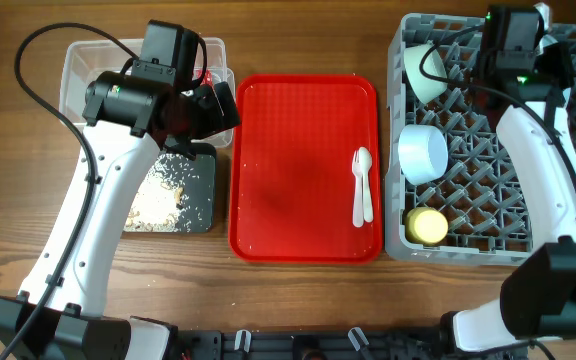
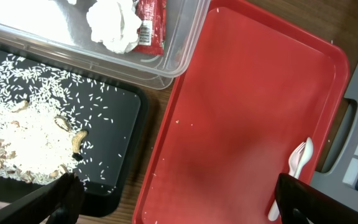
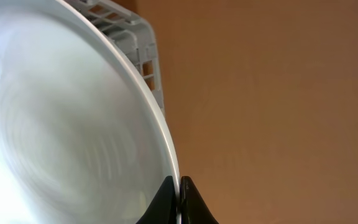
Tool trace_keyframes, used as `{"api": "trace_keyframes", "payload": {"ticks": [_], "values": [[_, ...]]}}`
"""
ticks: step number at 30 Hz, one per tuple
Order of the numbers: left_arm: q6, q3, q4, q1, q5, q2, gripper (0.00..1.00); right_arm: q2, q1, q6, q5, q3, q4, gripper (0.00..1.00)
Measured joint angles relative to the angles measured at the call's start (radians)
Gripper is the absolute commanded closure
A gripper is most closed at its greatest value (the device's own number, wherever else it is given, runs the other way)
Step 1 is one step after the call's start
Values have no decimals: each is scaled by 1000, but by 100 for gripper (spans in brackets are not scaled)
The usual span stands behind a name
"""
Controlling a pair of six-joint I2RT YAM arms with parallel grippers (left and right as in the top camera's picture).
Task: Sort waste into correct bins and load items into the dishwasher rack
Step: 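Lift light-blue plate with right gripper and stand it upright in rack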
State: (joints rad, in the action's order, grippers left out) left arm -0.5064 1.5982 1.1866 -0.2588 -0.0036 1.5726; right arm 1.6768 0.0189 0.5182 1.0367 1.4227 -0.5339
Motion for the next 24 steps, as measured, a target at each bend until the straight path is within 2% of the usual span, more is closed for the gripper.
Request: {"api": "trace_keyframes", "payload": {"ticks": [4, 5, 10, 11, 12, 14, 24], "values": [[0, 0, 0, 0, 0, 0, 0, 11, 0, -9, -16, -17, -34, 96], [0, 0, 0, 0, 0, 0, 0, 14, 0, -19, -27, -23, -47, 92], [0, 0, 0, 0, 0, 0, 0, 21, 0, -67, -79, -41, -80, 44], [0, 0, 0, 0, 0, 0, 0, 22, 0, -71, -83, -44, -82, 28], [0, 0, 0, 0, 0, 0, 0, 22, 0, -75, -90, -45, -87, 17], [0, 0, 0, 0, 0, 0, 0, 22, 0, -83, -95, -45, -87, 3], [0, 0, 0, 0, 0, 0, 0, 5, -16, -154, -117, -45, -115, 0]]}}
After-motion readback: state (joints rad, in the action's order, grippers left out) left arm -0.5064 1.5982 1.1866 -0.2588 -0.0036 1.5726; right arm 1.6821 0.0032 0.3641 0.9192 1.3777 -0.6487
